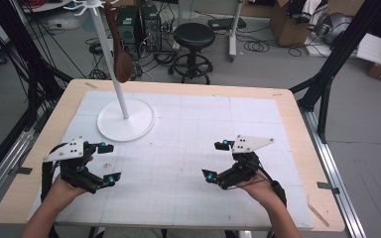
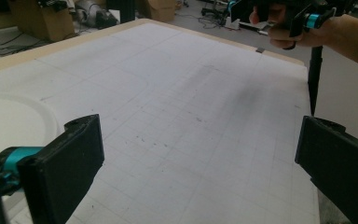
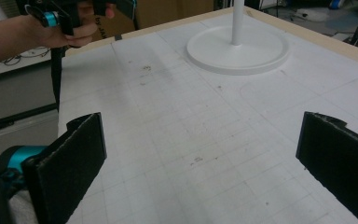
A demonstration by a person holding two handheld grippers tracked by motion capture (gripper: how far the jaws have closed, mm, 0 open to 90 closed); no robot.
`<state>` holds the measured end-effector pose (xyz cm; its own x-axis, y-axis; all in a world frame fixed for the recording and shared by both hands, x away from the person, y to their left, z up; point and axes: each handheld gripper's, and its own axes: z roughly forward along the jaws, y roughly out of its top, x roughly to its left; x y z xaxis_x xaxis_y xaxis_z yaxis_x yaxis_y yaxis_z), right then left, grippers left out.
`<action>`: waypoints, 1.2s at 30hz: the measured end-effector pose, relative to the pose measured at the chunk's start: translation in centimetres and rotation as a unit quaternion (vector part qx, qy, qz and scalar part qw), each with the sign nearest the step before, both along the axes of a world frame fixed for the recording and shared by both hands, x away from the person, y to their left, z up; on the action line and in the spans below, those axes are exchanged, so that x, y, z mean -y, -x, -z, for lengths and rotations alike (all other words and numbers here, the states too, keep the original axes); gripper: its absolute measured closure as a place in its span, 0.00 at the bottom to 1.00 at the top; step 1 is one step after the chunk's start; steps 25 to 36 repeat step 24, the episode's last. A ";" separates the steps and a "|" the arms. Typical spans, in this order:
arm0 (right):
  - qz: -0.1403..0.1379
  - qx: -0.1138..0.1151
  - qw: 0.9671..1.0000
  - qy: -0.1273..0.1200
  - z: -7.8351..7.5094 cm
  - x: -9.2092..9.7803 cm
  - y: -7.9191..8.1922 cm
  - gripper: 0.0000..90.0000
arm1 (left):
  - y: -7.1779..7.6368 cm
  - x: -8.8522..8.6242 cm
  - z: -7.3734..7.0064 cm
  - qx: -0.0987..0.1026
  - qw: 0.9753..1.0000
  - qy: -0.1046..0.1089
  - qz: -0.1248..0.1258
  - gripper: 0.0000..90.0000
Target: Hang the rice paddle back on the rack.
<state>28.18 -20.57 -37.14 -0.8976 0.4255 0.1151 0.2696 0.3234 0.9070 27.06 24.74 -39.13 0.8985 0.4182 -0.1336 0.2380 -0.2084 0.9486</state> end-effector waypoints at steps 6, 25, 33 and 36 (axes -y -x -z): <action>0.006 0.000 1.000 0.001 0.6 0.7 0.5 0.01 | 0.0 0.0 0.0 0.003 1.000 0.001 -0.001 0.02; 0.018 0.001 1.000 -0.001 1.1 1.1 0.8 0.01 | 0.0 0.3 0.3 0.004 1.000 -0.006 0.002 0.02; 0.018 0.001 1.000 -0.001 1.1 1.1 0.8 0.01 | 0.0 0.3 0.3 0.004 1.000 -0.006 0.002 0.02; 0.018 0.001 1.000 -0.001 1.1 1.1 0.8 0.01 | 0.0 0.3 0.3 0.004 1.000 -0.006 0.002 0.02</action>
